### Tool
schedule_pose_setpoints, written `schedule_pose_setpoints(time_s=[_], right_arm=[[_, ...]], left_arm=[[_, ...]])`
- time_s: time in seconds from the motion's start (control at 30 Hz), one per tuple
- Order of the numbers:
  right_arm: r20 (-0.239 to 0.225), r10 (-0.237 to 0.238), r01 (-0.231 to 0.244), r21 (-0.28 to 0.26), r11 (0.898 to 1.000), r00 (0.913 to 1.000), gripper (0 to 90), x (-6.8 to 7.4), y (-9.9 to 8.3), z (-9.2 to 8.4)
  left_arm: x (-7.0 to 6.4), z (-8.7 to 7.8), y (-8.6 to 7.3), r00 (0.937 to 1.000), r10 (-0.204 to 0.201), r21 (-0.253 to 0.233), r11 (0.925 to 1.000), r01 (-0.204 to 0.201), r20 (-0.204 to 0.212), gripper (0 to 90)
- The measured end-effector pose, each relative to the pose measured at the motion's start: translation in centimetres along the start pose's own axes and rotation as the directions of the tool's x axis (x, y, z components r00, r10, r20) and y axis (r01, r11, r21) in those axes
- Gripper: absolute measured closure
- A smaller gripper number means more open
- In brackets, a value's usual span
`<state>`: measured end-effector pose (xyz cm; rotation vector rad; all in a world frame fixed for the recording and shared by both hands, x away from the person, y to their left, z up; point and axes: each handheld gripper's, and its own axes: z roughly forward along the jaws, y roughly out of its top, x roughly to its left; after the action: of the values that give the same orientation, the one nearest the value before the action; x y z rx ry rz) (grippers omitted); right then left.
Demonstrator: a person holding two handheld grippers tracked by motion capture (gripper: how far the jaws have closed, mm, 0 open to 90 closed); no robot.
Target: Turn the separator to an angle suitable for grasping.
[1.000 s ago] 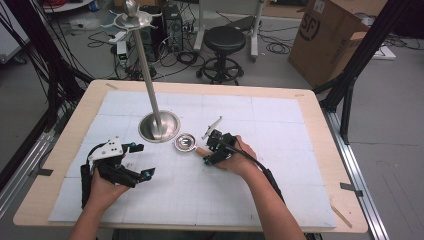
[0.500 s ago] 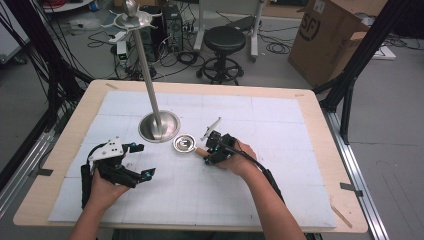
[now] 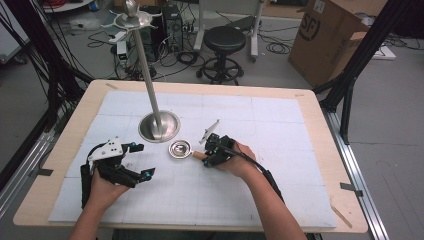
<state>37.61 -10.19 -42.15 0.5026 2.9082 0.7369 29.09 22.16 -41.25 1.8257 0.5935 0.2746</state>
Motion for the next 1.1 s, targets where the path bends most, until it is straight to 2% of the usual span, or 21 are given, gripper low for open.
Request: schedule_pose_setpoints(time_s=[0.17, 0.23, 0.33, 0.37, 0.47, 0.7, 1.1], right_arm=[[-0.012, -0.030, 0.030, -0.004, 1.000, 0.9995, 66.9, 0.8, 0.3, 0.1], [-0.019, -0.052, 0.051, -0.008, 0.999, 0.9985, 66.9, 1.7, 0.5, 0.3], [-0.023, -0.071, 0.071, -0.016, 0.997, 0.9972, 66.9, 2.2, 0.6, 0.4], [-0.025, -0.085, 0.084, -0.023, 0.996, 0.9961, 66.9, 2.8, 0.7, 0.5], [-0.027, -0.095, 0.095, -0.023, 0.995, 0.9951, 66.9, 3.1, 0.8, 0.5], [-0.055, -0.145, 0.143, -0.038, 0.989, 0.9878, 66.8, 4.7, 1.4, 0.9], [-0.090, -0.189, 0.183, -0.062, 0.981, 0.9780, 66.7, 7.0, 2.8, 1.9]], left_arm=[[0.0, 0.0, 0.0, 1.0000, 0.001, -0.001, 1.0000, -0.001, 0.002, 4.2], [0.0, 0.0, 0.0, 1.0000, 0.001, -0.001, 1.0000, -0.001, 0.002, 4.2], [-0.1, 0.0, 0.0, 1.0000, 0.002, -0.001, 1.0000, -0.002, 0.004, 4.2], [-0.1, 0.0, 0.0, 1.0000, -0.001, 0.000, 1.0000, 0.001, 0.003, 4.2], [-0.1, 0.0, 0.0, 1.0000, 0.001, 0.000, 1.0000, -0.001, 0.004, 4.2], [-0.1, 0.1, 0.0, 1.0000, 0.002, 0.003, 1.0000, -0.002, 0.001, 4.2], [-0.1, 0.1, 0.0, 1.0000, 0.002, 0.007, 1.0000, -0.002, 0.001, 4.2]])
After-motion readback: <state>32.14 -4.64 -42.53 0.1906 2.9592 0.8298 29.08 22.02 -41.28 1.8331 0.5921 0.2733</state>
